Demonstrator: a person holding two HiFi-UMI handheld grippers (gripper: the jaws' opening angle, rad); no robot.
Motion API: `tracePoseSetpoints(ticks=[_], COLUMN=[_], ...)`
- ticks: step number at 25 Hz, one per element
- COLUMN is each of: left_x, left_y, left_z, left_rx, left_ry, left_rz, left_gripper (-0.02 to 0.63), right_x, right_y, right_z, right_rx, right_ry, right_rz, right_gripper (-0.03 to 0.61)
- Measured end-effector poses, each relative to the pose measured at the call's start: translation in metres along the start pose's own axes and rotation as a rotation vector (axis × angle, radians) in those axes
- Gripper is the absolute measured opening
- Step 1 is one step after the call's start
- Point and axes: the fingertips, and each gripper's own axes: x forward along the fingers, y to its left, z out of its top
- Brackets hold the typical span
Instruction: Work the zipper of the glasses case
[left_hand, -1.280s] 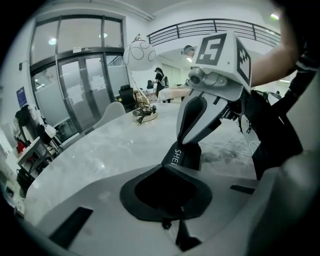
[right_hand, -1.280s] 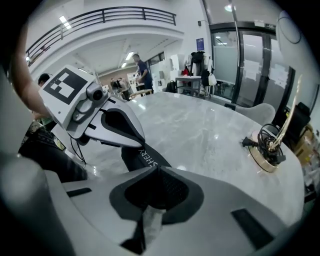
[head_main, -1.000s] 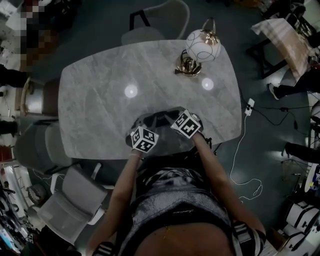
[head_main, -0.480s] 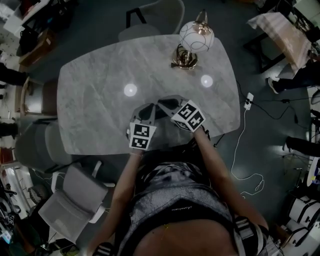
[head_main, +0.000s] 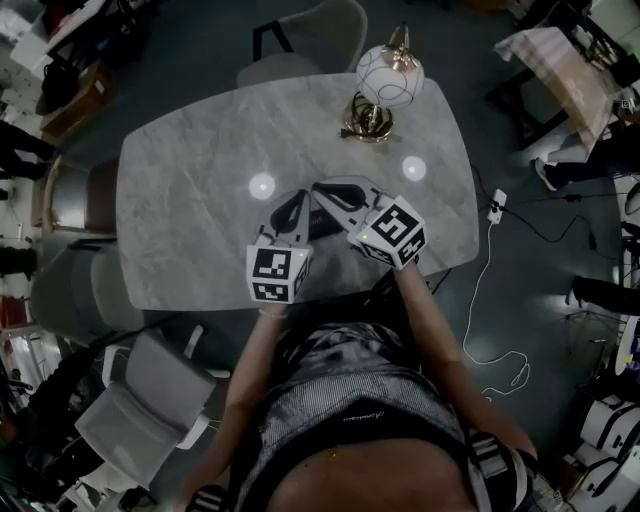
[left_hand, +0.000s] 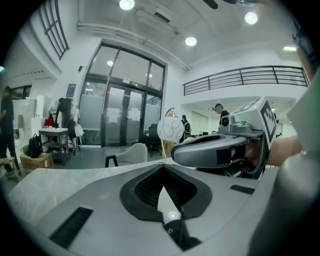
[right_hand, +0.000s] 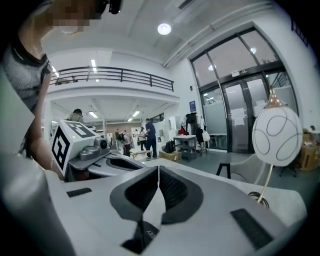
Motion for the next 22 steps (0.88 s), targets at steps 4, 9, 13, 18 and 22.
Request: tracePoseSetpoints(ticks=[4,9,13,18,22], left_x=[-0.007,-0.014,-0.015,-0.017,-0.018], left_y=[-0.001,-0.004,-0.005,-0.007,-0.008], left_z=[0.023,0.049,0.058,0.061,0.063], left_rx=[-0.023,-0.021,-0.039,-0.052,-0.045], left_ry=[-0.045,-0.098,-0.119,-0.128,-0.135], left_rz=[0.005,0.014,0.013,0.017,0.021], left_gripper=[0.006,0.006,0.006,0.006,0.006], right_x=[-0.007,-0.012,-0.016,-0.019,-0.021], right_y=[0.0,0.0,-0.002,-0.001,-0.001], right_z=[0.021,0.036,0.042,0.046,0.046], right_rx=[-0.012,-0.026,-0.025,-0.028,-0.035], right_ry=[-0.047,-0.085,-0.104,-0.105,-0.096], right_rz=[-0.016,-0.034,-0.047,-0.05,-0.056], right_gripper=[0.063,0.063,0.063,0.063,0.063])
